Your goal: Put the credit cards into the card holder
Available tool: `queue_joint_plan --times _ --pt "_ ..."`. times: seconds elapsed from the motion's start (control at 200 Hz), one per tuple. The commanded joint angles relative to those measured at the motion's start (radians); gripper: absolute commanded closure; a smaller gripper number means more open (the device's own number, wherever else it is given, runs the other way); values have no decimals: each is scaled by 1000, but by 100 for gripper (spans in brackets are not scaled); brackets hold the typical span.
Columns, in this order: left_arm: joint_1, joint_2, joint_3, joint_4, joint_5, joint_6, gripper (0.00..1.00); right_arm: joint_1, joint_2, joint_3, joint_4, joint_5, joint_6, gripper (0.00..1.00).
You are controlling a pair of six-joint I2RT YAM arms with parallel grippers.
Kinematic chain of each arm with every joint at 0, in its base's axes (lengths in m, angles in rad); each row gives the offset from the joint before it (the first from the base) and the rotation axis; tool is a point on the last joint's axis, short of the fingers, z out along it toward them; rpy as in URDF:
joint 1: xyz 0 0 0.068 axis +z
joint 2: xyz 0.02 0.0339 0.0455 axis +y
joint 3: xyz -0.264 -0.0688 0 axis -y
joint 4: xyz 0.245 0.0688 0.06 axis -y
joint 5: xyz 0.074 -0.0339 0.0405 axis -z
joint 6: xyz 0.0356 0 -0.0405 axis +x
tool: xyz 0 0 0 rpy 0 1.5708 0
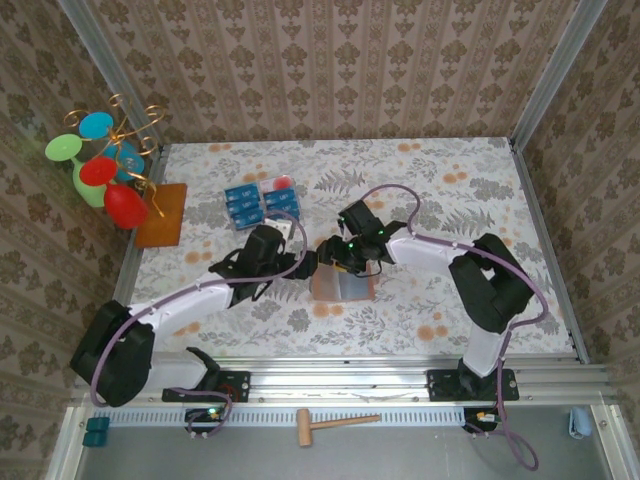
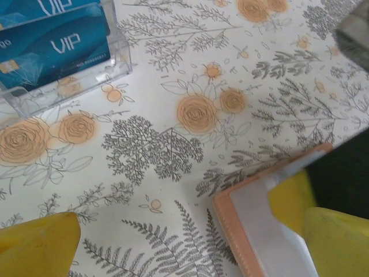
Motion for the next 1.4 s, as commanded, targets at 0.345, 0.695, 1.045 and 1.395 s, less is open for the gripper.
queue_joint_plan --times 0.345,0.695,1.045,1.395 --pt "439 67 305 -244 163 -2 0 -33 -102 -40 -36 18 -70 46" --pt "690 264 451 -156 313 -26 0 -77 -158 -44 -84 20 -108 45" --pt "695 454 490 85 372 -142 0 -117 -192 -64 -105 24 -116 45" --pt "561 607 604 209 398 -198 0 -169 -243 -104 -141 32 -138 45"
